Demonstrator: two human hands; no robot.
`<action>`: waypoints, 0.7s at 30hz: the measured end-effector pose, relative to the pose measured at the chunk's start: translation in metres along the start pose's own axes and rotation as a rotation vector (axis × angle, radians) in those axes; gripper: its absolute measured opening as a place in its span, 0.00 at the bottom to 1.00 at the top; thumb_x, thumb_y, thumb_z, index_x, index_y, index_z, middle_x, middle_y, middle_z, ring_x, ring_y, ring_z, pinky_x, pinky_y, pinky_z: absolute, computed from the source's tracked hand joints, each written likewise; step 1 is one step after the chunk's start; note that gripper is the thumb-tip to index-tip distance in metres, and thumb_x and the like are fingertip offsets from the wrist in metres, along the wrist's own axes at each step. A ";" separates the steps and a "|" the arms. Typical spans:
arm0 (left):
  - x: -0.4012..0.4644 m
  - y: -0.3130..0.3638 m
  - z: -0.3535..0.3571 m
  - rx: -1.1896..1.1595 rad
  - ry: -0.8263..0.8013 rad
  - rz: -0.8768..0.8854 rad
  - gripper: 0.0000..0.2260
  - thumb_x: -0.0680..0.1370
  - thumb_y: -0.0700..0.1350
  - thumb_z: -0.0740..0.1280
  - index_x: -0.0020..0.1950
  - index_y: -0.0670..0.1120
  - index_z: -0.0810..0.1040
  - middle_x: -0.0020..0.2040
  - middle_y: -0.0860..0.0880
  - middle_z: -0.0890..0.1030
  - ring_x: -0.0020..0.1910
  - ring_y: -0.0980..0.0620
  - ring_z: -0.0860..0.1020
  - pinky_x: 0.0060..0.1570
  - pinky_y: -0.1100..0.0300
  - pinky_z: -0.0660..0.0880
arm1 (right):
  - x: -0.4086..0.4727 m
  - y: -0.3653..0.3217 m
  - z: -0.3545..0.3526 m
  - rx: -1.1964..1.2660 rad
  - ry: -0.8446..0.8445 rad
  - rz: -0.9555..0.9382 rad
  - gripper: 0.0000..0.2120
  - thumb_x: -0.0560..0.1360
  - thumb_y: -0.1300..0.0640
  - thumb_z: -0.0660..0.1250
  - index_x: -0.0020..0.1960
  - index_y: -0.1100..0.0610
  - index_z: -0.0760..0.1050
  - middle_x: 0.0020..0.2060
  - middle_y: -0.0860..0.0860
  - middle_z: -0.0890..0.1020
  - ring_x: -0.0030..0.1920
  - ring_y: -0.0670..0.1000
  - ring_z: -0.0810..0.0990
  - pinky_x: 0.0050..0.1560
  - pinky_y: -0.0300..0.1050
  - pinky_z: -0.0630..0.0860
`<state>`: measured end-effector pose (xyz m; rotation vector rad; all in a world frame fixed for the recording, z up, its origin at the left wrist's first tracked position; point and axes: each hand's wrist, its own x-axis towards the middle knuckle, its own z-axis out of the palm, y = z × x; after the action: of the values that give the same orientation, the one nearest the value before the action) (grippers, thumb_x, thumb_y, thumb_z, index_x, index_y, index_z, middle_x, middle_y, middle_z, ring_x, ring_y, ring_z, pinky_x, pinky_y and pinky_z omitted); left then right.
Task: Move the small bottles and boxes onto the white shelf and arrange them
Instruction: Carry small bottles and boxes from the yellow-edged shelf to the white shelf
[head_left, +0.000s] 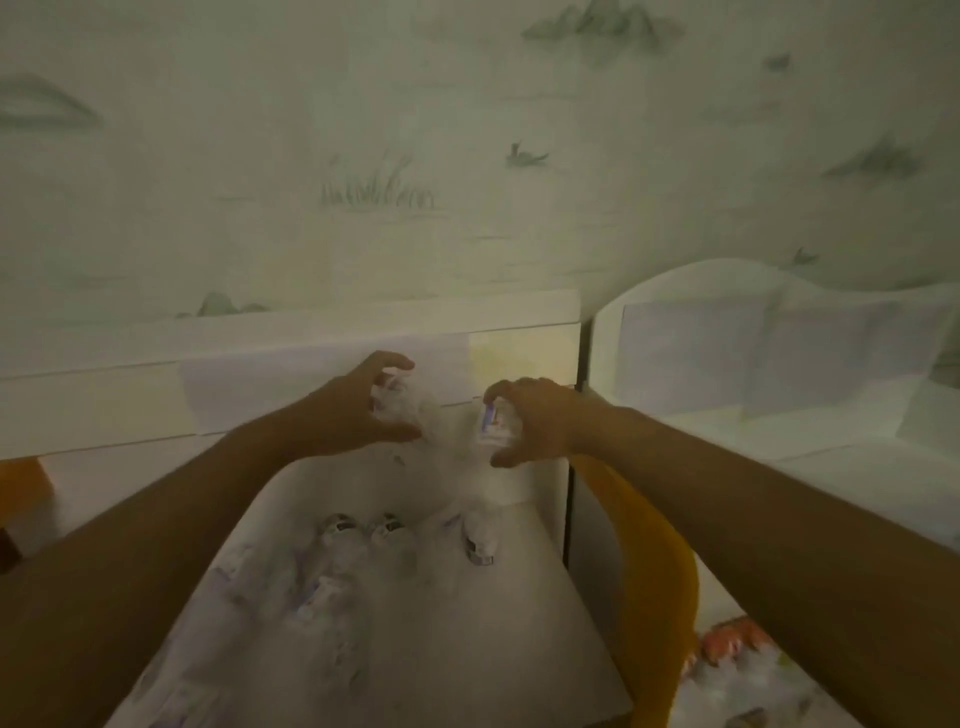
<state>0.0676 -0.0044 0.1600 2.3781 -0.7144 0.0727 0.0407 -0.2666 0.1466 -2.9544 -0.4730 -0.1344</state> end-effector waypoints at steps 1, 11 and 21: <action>0.007 0.010 -0.002 0.005 0.016 0.023 0.43 0.54 0.70 0.74 0.66 0.60 0.66 0.63 0.51 0.73 0.54 0.51 0.78 0.55 0.51 0.79 | -0.002 0.006 -0.013 -0.047 0.036 -0.003 0.38 0.66 0.37 0.73 0.71 0.47 0.63 0.63 0.53 0.74 0.61 0.55 0.72 0.61 0.51 0.72; 0.073 0.124 0.041 -0.175 0.162 0.182 0.31 0.65 0.48 0.80 0.65 0.56 0.72 0.56 0.54 0.78 0.50 0.55 0.80 0.48 0.63 0.79 | -0.079 0.110 -0.073 -0.082 0.258 0.113 0.37 0.68 0.35 0.70 0.72 0.47 0.64 0.69 0.50 0.71 0.66 0.54 0.69 0.65 0.53 0.68; 0.152 0.273 0.183 -0.087 -0.059 0.259 0.36 0.61 0.58 0.80 0.65 0.61 0.70 0.61 0.53 0.76 0.55 0.54 0.78 0.56 0.55 0.78 | -0.203 0.283 -0.096 -0.022 0.226 0.315 0.38 0.67 0.36 0.72 0.72 0.45 0.64 0.70 0.48 0.71 0.67 0.55 0.70 0.66 0.52 0.68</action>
<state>0.0347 -0.3625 0.2052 2.2014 -1.0298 0.0794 -0.0679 -0.6091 0.1816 -2.9385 0.0247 -0.4306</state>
